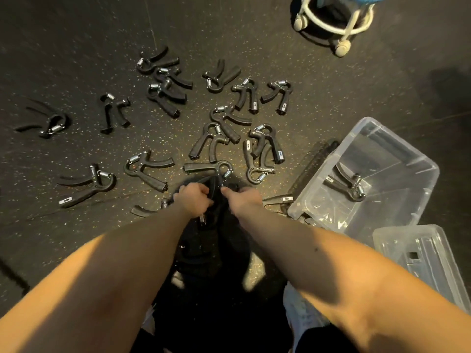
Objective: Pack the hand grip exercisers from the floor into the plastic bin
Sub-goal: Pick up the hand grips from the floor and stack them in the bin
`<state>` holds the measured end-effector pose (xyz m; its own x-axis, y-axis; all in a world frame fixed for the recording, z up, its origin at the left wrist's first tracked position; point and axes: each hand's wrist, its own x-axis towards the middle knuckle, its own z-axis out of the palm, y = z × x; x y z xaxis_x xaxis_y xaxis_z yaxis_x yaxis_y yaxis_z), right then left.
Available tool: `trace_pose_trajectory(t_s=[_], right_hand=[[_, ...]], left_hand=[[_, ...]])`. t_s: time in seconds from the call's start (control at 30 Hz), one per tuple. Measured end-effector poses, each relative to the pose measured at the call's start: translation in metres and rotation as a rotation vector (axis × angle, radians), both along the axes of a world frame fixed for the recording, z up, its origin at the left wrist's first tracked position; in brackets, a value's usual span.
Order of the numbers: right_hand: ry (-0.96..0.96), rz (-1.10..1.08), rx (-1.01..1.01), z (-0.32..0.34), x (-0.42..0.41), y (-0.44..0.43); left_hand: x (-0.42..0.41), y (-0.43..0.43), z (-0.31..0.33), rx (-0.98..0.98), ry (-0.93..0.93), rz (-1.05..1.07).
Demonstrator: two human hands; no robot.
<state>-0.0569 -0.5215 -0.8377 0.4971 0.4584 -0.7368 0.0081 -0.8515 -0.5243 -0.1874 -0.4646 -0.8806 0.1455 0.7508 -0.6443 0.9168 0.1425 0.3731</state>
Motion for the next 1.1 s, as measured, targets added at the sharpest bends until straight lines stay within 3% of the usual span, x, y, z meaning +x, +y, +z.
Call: trace_pose_trajectory(t_s=[0.17,0.27,0.43,0.63,0.73,0.83,0.9,1.1], right_hand=[[-0.090,0.191,0.059,0.059,0.035,0.023],[-0.051,0.233,0.088,0.108,0.065,0.028],[0.034,0.117,0.139,0.158,0.125,0.023],[0.107,-0.140,0.245,0.171,0.189,-0.004],[0.199,-0.323,0.321,0.161,0.202,-0.015],[0.305,-0.497,0.386,0.149,0.203,-0.023],[0.363,-0.539,0.422,0.144,0.200,-0.026],[0.494,-0.516,0.475,0.137,0.197,-0.028]], left_hand=[[0.032,0.019,0.058,0.010,-0.198,-0.016],[0.057,0.030,0.090,0.081,-0.348,-0.045],[0.108,0.034,0.137,0.142,-0.529,-0.071],[0.159,0.018,0.154,0.336,-0.492,0.246],[0.177,0.009,0.155,0.170,-0.405,0.354],[0.195,-0.006,0.151,-0.147,-0.602,0.512],[0.207,-0.015,0.151,-0.288,-0.731,0.512],[0.230,-0.017,0.144,-0.296,-0.910,0.540]])
